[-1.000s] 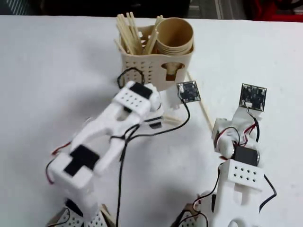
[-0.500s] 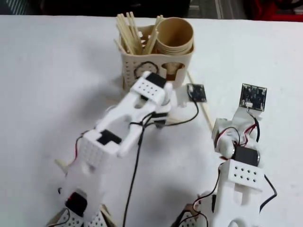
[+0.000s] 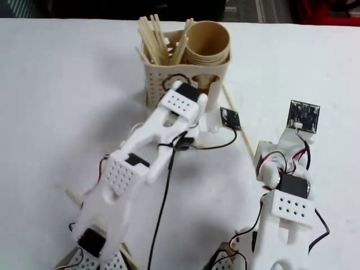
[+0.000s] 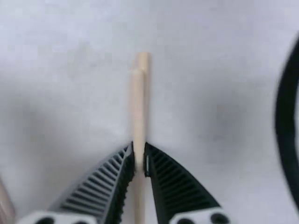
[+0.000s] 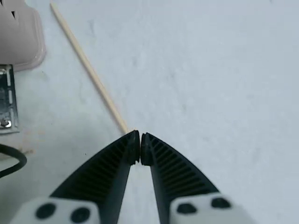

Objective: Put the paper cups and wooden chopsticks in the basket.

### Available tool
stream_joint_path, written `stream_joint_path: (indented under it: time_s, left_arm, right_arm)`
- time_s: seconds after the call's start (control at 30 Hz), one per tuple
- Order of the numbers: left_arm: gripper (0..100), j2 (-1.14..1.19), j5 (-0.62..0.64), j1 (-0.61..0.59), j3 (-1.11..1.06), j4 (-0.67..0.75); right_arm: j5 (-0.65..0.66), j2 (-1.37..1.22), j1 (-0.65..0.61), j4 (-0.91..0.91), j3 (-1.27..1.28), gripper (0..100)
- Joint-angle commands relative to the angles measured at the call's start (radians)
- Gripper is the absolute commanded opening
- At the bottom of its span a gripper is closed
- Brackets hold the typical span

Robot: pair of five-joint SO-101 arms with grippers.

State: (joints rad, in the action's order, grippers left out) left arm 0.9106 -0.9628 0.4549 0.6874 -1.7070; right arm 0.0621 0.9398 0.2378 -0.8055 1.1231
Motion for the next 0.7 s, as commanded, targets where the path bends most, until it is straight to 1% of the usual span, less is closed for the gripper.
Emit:
stream_joint_path:
  time_s: [0.0,0.13,0.2,0.43,0.67]
  left_arm:
    - [2,-0.007,-0.002,-0.007,0.025,-0.071]
    - [2,-0.030,0.063,-0.012,-0.002,-0.078]
    - [2,-0.076,0.068,-0.007,-0.048,-0.078]
    - [2,-0.348,0.071,0.007,-0.273,-0.071]
    - [2,-0.581,0.081,0.001,-0.410,-0.072]
  right_arm:
    - [-0.005,0.015,0.015,0.012,-0.005,2.0]
    - [-0.005,0.013,0.015,0.012,-0.005,2.0]
    - [-0.005,0.013,0.015,0.012,-0.005,2.0]
    - [-0.005,0.013,0.015,0.012,-0.005,2.0]
    - [-0.005,0.010,0.015,0.012,-0.005,2.0]
